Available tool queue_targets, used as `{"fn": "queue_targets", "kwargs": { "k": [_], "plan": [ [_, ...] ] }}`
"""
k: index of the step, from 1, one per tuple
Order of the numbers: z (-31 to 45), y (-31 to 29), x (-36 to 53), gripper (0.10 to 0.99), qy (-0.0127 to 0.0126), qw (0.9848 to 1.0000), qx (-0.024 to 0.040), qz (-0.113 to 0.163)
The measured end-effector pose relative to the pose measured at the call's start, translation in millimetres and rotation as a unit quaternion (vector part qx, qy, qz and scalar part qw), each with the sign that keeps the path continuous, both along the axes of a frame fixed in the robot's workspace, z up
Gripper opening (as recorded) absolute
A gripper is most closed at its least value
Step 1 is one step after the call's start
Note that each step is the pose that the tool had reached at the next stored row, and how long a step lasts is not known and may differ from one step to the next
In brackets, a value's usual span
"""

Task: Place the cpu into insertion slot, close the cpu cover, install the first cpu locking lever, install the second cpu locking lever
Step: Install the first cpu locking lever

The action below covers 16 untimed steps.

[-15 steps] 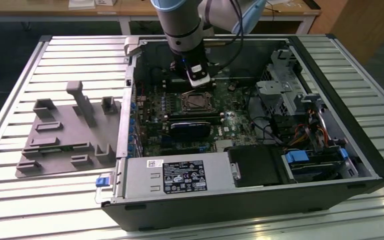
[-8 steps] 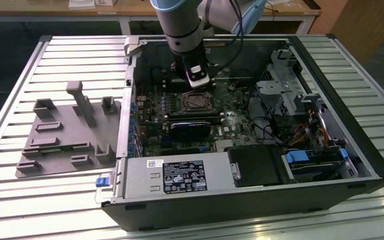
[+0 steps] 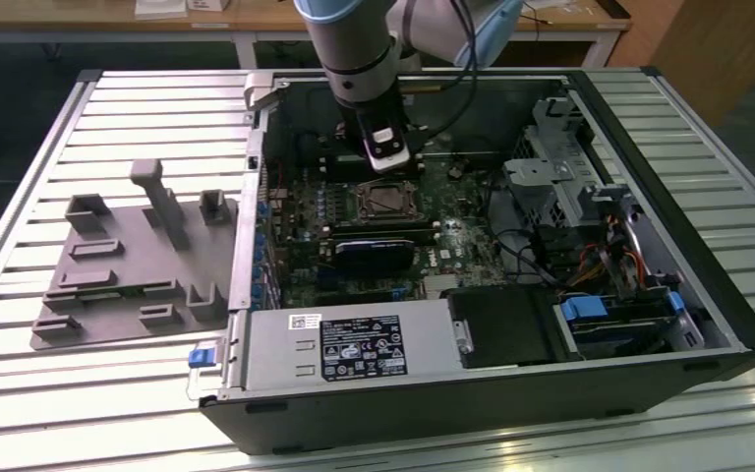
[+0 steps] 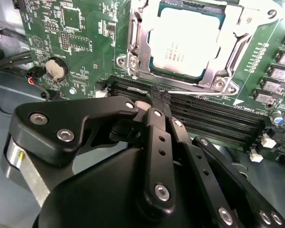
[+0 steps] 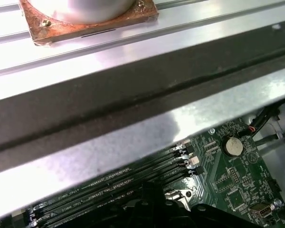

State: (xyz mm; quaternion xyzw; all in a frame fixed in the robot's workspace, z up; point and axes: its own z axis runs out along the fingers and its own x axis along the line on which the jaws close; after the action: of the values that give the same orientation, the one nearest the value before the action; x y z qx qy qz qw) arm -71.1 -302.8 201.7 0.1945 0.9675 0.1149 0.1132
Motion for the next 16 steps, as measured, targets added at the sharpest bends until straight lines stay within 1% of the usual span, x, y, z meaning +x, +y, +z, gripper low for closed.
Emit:
{"fn": "queue_targets", "kwargs": {
  "k": [2, 12, 16],
  "plan": [
    [-0.5, 0.2, 0.0, 0.102, -0.0005, 1.0, -0.001, -0.003],
    [-4.5, 0.5, -0.2, 0.102, -0.0047, 0.9998, -0.0046, -0.017],
    [-5.1, 1.4, -0.4, 0.102, -0.005, 0.9997, -0.0053, -0.023]
  ]
}}
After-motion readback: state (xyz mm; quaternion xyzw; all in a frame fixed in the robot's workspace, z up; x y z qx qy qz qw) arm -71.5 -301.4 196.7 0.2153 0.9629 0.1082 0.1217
